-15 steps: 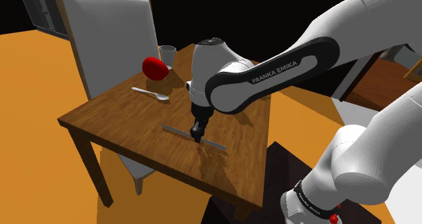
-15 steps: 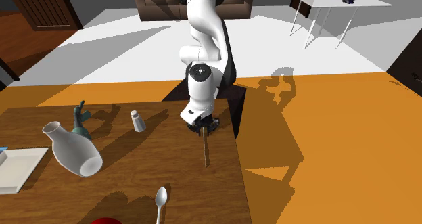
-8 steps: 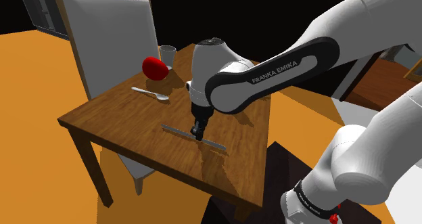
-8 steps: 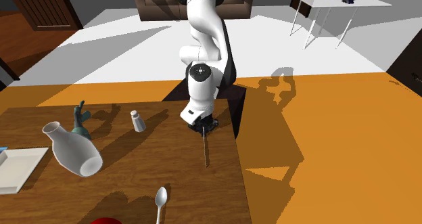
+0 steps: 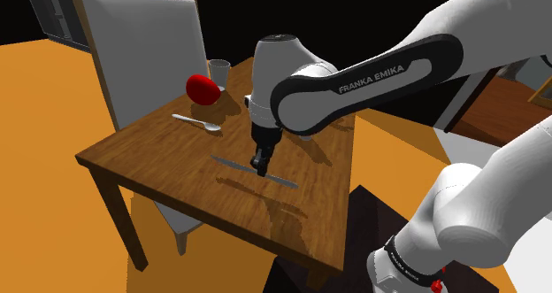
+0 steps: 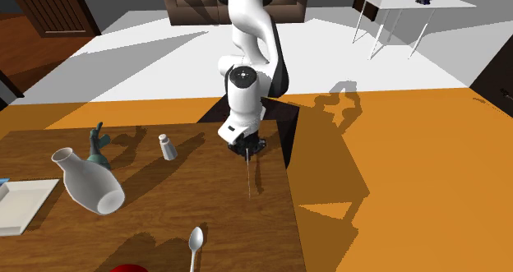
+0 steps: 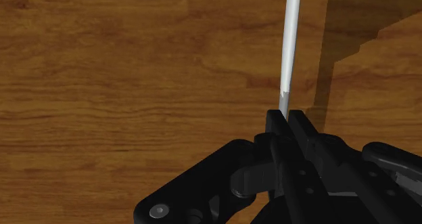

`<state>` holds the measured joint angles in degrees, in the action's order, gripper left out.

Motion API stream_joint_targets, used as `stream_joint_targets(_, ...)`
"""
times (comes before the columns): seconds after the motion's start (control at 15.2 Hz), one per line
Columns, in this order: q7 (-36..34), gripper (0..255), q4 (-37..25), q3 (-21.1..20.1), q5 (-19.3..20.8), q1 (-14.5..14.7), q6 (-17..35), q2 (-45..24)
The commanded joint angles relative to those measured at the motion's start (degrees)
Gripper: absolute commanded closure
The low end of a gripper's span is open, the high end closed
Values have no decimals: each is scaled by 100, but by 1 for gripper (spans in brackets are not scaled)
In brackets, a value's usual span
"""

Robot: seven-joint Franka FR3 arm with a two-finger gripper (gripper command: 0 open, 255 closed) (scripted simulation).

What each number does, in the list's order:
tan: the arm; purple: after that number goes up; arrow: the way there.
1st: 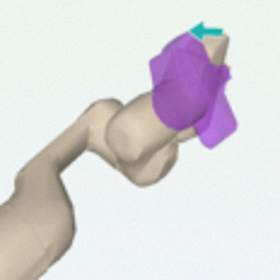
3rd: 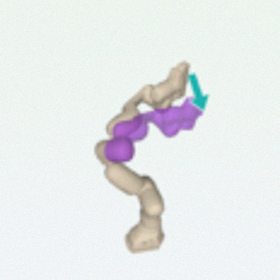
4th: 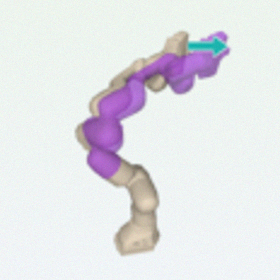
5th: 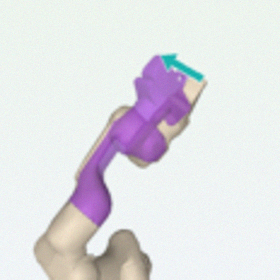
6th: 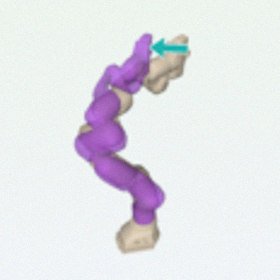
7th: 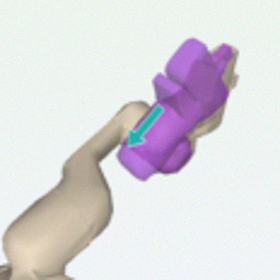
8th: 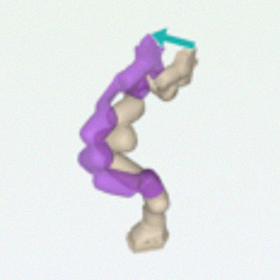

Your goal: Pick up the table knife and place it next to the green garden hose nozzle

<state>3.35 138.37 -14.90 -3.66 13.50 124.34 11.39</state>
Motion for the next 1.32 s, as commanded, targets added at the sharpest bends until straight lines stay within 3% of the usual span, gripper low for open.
stream_joint_targets(0.0,19,255,-82,14,-13,0,-166,83)
stream_joint_targets(1.25,84,255,-1103,118,-63,-6,-1696,600)
